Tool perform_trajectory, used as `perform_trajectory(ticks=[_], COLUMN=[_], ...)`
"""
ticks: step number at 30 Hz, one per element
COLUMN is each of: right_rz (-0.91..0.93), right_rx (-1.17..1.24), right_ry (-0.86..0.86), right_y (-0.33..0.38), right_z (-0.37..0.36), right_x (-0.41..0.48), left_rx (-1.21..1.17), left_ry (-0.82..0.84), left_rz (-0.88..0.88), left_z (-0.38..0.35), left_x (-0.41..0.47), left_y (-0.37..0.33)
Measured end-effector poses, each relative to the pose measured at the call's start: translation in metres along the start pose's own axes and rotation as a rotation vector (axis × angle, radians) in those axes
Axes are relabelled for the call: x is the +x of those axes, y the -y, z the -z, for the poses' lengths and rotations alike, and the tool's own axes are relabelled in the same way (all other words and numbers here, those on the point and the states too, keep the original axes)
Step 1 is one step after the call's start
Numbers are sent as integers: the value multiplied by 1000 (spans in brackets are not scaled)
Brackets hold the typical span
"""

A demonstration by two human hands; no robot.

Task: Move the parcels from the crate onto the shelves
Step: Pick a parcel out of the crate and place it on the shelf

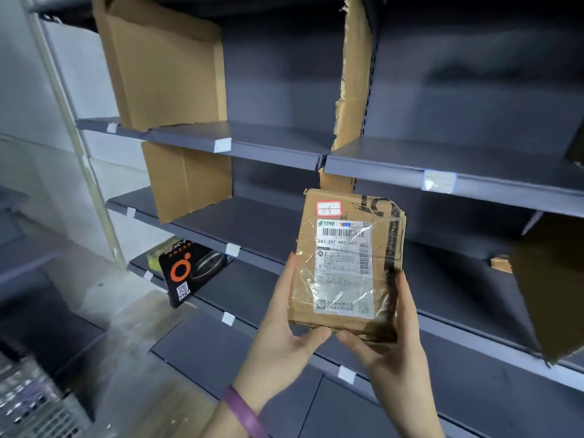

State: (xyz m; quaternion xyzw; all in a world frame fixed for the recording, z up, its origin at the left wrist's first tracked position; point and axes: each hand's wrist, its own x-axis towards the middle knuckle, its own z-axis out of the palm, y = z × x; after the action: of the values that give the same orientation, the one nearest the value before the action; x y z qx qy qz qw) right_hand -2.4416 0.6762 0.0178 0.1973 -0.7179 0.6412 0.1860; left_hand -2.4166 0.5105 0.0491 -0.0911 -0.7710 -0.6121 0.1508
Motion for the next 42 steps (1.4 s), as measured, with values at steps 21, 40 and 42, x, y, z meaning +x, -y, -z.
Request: perform_trajectory(ticks=[21, 40, 42], right_rz=[15, -44, -44], right_rx=[29, -118, -159], right_ry=[-22, -166, -197], right_y=[20, -33, -29], right_z=[-272, -324, -331], right_x=[45, 135, 131], left_rx=[25, -31, -65], left_ry=[71, 209, 230], left_rz=[29, 16, 20], left_z=[267, 302, 308], left_x=[54, 178, 178], left_y=[78, 137, 138])
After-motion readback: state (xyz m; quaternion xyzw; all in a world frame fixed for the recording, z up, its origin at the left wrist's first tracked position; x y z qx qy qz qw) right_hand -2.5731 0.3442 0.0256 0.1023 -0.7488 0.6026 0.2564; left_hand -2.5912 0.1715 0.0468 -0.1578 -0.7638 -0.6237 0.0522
